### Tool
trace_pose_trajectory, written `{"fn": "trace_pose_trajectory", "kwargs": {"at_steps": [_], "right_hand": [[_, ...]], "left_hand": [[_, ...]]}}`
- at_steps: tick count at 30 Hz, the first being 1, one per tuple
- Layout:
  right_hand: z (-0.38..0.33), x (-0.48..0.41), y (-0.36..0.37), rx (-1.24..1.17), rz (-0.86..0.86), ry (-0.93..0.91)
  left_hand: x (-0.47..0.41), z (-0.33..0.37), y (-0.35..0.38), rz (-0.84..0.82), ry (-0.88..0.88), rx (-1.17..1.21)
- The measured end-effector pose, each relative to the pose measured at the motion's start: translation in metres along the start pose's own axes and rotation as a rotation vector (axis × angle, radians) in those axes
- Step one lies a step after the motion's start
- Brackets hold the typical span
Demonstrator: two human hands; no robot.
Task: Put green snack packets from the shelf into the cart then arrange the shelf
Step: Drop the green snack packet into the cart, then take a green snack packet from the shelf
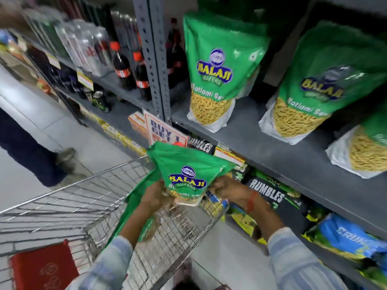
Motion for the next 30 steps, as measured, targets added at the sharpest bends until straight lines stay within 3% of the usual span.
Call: {"fn": "trace_pose_trajectory", "kwargs": {"at_steps": [1, 2, 5, 8, 11, 16, 25, 27, 30], "right_hand": [[-0.021, 0.022, -0.004, -0.004, 0.038, -0.006], [-0.065, 0.05, 0.0, -0.022, 0.037, -0.142], [-0.091, 0.094, -0.029, -0.055, 0.197, -0.249], [-0.117, 0.142, -0.055, -0.134, 0.32, -0.391], [-0.121, 0.176, -0.083, -0.234, 0.493, -0.448], [-0.107, 0.196, -0.124, -0.269, 0.675, -0.444], [-0.088, 0.159, -0.141, -0.362, 0.814, -0.461], [-0.085, 0.158, -0.131, -0.353, 0.936, -0.492], [-0.08, 0.17, -0.099, -0.341, 1.253, -0.556]], "left_hand": [[0.007, 0.018, -0.01, 0.011, 0.046, -0.011], [0.011, 0.033, -0.017, 0.029, 0.083, -0.026], [0.039, 0.095, -0.04, 0.09, 0.165, -0.164], [0.051, 0.15, -0.043, 0.065, 0.306, -0.084], [0.046, 0.199, -0.031, 0.005, 0.433, -0.079], [0.037, 0.268, 0.002, 0.047, 0.525, -0.098], [0.0, 0.252, 0.032, 0.097, 0.519, 0.052], [0.003, 0.24, 0.033, 0.054, 0.511, 0.152], [0.009, 0.201, 0.035, 0.076, 0.483, 0.228]]}}
Point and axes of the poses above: each hand's wrist, its own x-axis away from the middle knuckle, its own y-axis out of the palm, z = x × y, the point moved 8 cm from there along -x, towards the middle knuckle, and after that the axes turned 4 degrees about -z, right-handed, at the moved point
